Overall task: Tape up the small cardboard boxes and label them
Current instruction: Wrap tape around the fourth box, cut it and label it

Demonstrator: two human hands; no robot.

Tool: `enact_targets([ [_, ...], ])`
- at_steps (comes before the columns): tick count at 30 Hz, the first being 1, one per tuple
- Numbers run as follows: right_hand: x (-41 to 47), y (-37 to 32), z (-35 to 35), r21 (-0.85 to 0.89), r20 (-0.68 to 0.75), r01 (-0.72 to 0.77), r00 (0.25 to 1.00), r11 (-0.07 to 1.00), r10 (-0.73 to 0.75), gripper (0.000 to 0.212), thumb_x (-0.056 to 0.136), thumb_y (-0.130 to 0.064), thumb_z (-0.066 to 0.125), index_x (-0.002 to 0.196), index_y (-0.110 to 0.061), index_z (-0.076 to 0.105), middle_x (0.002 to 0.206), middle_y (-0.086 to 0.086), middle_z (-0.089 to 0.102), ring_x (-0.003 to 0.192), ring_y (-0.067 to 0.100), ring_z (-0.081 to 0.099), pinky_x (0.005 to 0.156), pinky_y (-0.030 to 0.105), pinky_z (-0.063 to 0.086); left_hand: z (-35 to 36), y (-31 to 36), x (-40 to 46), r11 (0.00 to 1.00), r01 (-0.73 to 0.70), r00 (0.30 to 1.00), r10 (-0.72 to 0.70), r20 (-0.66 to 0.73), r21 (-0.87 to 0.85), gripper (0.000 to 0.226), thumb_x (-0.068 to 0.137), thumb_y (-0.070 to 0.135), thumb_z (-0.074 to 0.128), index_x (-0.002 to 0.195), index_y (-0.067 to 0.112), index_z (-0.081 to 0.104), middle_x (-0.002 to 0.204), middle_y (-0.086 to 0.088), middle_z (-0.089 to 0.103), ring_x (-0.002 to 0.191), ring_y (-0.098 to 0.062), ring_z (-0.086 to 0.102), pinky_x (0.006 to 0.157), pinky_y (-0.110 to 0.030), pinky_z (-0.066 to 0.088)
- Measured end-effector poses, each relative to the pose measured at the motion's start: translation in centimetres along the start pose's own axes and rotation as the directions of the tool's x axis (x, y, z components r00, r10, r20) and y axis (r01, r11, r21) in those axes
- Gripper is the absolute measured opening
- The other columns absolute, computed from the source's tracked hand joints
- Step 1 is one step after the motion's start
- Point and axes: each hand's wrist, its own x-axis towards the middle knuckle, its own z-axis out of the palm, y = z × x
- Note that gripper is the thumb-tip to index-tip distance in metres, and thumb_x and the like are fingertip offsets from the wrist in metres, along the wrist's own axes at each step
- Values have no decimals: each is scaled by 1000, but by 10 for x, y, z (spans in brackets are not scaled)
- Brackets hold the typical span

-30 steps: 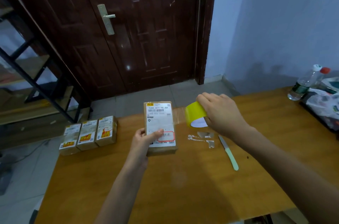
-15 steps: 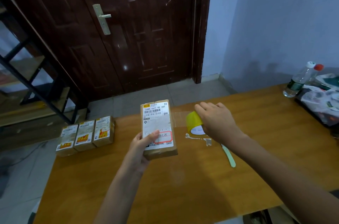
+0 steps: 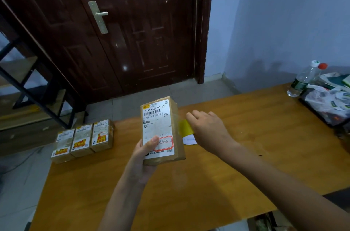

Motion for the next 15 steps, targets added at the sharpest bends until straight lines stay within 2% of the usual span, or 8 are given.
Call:
enact_targets([
  [3, 1, -5, 3, 38, -9, -1, 1000, 999, 2, 30, 70, 8, 57, 87, -15, 49, 70, -2, 45, 60, 17, 43, 56, 30, 41, -1, -2, 2, 1000, 11, 1000, -11, 10, -19, 41, 79, 18, 60, 119, 8, 60, 99, -14, 71, 81, -25, 72, 59, -32, 60],
  [9, 3, -12, 7, 103, -39, -15, 999, 995, 19, 30, 73, 6, 64, 97, -10, 58, 74, 2, 53, 64, 16, 44, 59, 28, 41, -8, -4, 10, 995, 75, 997, -75, 7, -72, 32, 77, 21, 64, 106, 15, 73, 100, -13, 72, 84, -25, 73, 63, -32, 61],
  [12, 6, -17, 4, 115, -61, -26, 998, 993, 33, 24, 75, 6, 62, 91, -10, 58, 74, 2, 52, 64, 16, 42, 59, 29, 40, -9, -5, 14, 984, 107, 994, -107, 8, -145, 46, 68, 25, 74, 112, 13, 69, 103, -14, 71, 88, -26, 72, 66, -36, 61],
  [15, 10, -18, 0, 97, -54, -41, 997, 994, 46, 19, 77, 2, 62, 90, -11, 58, 80, 2, 53, 69, 15, 43, 62, 29, 39, -7, -3, 19, 980, 128, 992, -124, 34, -155, 49, 67, 20, 77, 114, 8, 69, 109, -17, 69, 94, -29, 71, 73, -40, 60],
])
